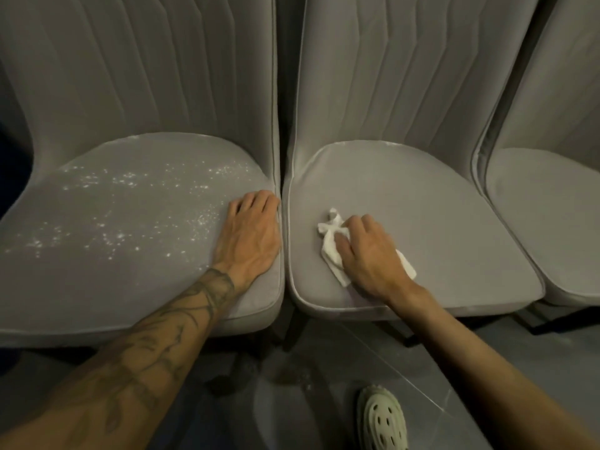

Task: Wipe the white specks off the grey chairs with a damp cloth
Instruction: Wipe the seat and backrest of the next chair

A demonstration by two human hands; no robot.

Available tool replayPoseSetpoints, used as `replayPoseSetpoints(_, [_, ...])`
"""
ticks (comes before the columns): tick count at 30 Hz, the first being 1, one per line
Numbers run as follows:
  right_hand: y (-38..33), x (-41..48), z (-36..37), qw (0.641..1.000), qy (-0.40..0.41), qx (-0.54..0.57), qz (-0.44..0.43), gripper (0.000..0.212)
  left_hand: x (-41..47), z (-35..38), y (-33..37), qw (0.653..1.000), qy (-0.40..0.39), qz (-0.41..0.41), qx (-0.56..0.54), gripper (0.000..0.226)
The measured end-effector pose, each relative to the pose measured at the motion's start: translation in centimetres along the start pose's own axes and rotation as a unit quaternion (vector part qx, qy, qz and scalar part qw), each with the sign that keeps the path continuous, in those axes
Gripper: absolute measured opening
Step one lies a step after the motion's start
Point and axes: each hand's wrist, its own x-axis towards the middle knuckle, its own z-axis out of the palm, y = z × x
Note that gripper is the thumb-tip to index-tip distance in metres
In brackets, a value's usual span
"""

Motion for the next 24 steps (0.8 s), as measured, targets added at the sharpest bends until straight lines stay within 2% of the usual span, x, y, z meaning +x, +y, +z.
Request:
replayPoseSetpoints(2, [-1.7,-0.9,1.2,0.996,0.043,-0.054,0.054,0.027,0.0,0.1,0.1,1.000,0.004,0.000,0.003,0.030])
replayPoseSetpoints(6, [-6.5,-5.8,3.7,0.996,0.066,-0.036,-0.052,0.029,0.3,0.3,0.0,1.000,0.004,-0.003,0.015,0.026])
replayPoseSetpoints(8, [-5.6,-6.0,3.1,0.996,0.061,-0.033,-0.057,0.027,0.2,0.4,-0.1,1.000,0.015,0.000,0.027,0.025])
replayPoseSetpoints(11, [-1.2,-6.0,1.4,0.994,0.089,-0.036,0.052,0.020,0.1,0.7,-0.2,0.999,0.036,0.014,0.030,0.028])
replayPoseSetpoints(14, [0.0,-6.7,1.3,0.971,0.162,-0.050,0.166,0.020,0.1,0.8,0.1,0.998,0.047,0.017,0.036,0.027])
replayPoseSetpoints(16, [-3.4,-6.3,3.1,0.973,0.163,-0.075,0.144,0.019,0.1,0.9,0.0,0.998,0.044,0.016,0.037,0.027])
replayPoseSetpoints(19, [-7.5,-6.2,5.3,0.984,0.160,-0.057,0.046,0.020,0.2,1.0,-0.2,0.999,0.035,0.012,0.024,0.036])
replayPoseSetpoints(22, [-4.7,-6.5,4.0,0.986,0.154,-0.051,0.023,0.017,0.3,1.0,-0.2,0.999,0.038,0.017,0.031,0.036])
replayPoseSetpoints(24, [-1.1,-7.1,2.5,0.985,0.153,-0.064,0.056,0.014,0.3,1.1,-0.4,0.998,0.040,0.022,0.037,0.034])
